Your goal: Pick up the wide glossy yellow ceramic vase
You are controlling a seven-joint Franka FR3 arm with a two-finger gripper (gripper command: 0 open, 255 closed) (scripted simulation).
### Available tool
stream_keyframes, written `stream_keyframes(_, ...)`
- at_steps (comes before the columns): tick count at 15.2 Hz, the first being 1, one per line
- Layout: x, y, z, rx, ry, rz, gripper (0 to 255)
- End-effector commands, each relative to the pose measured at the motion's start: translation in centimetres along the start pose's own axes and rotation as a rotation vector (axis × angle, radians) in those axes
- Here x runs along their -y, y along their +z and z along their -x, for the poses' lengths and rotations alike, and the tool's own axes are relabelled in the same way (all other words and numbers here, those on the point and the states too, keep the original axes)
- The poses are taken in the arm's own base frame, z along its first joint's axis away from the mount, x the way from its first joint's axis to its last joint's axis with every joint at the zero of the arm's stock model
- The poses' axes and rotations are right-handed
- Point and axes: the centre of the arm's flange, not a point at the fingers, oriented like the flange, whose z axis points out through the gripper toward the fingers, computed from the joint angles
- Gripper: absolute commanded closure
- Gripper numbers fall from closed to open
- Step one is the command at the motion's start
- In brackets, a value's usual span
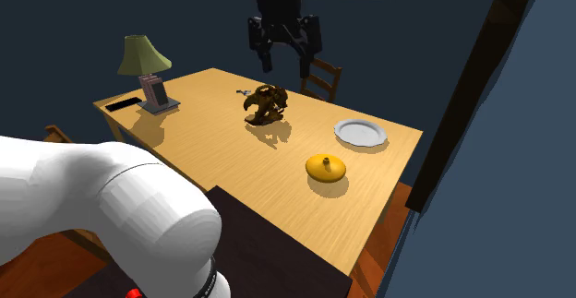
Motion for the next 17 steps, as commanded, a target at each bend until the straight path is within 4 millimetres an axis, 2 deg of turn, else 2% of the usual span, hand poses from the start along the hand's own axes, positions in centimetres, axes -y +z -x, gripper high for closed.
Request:
stream_keyframes(1,0.0,0.0,0.0,0.0,0.0,0.0,0)
stream_keyframes(17,1.6,16.9,-12.7,0.01,0.004,-0.01,0)
